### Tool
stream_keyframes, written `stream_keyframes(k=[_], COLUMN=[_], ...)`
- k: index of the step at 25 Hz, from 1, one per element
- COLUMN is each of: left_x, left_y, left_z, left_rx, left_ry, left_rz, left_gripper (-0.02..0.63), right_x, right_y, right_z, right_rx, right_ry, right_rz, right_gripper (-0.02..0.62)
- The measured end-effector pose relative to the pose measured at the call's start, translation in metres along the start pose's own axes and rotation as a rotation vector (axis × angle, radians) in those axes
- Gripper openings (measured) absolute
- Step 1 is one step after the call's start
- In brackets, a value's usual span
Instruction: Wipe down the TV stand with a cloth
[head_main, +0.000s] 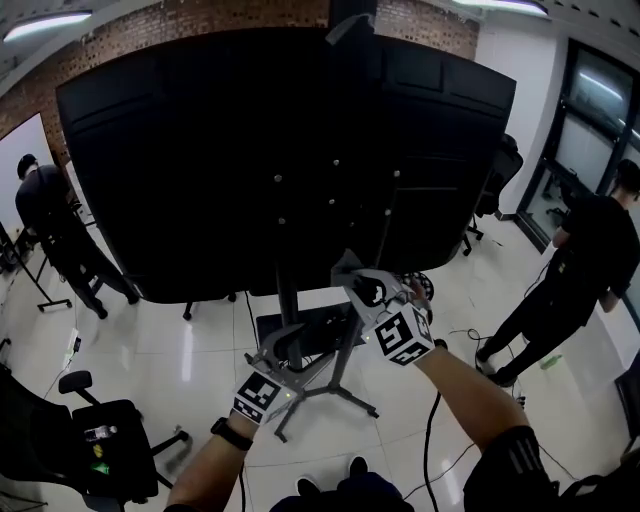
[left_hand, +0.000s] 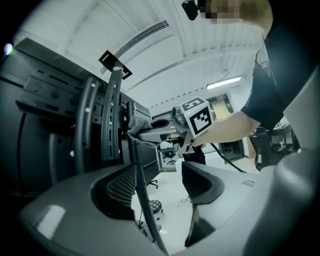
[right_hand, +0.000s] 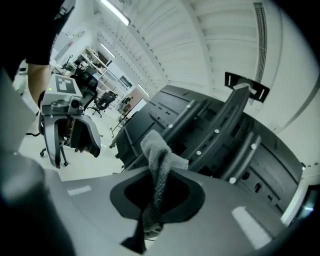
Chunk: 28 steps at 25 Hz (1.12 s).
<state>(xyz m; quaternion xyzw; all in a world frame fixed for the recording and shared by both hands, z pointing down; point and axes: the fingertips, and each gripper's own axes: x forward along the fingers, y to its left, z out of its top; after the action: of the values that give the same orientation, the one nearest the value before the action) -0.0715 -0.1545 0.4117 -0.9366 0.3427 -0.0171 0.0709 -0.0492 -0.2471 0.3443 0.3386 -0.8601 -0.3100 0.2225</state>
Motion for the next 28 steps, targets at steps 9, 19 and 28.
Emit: stream_keyframes(k=[9,19,28], left_x=[0.044,0.111,0.140], left_y=[0.019,0.020,0.042], left_z=[0.102,0.171,0.169], left_rx=[0.047,0.047,0.019], left_ry=[-0.104,-0.171,-0.161], left_rz=[0.024,0.078,0.164], left_gripper=[0.301,0.299,0.299], right_x=[-0.032,-0.038,-0.015], right_y=[-0.128,-0.211,-0.219], right_z=[0.048,0.073,0.058], right_rx=[-0.040,-0.112,-0.157], right_ry=[-0.070,-0.134,-0.157], right_rz=[-0.083,-0.039,0.026], right_gripper=[0.026,0.026,0.025])
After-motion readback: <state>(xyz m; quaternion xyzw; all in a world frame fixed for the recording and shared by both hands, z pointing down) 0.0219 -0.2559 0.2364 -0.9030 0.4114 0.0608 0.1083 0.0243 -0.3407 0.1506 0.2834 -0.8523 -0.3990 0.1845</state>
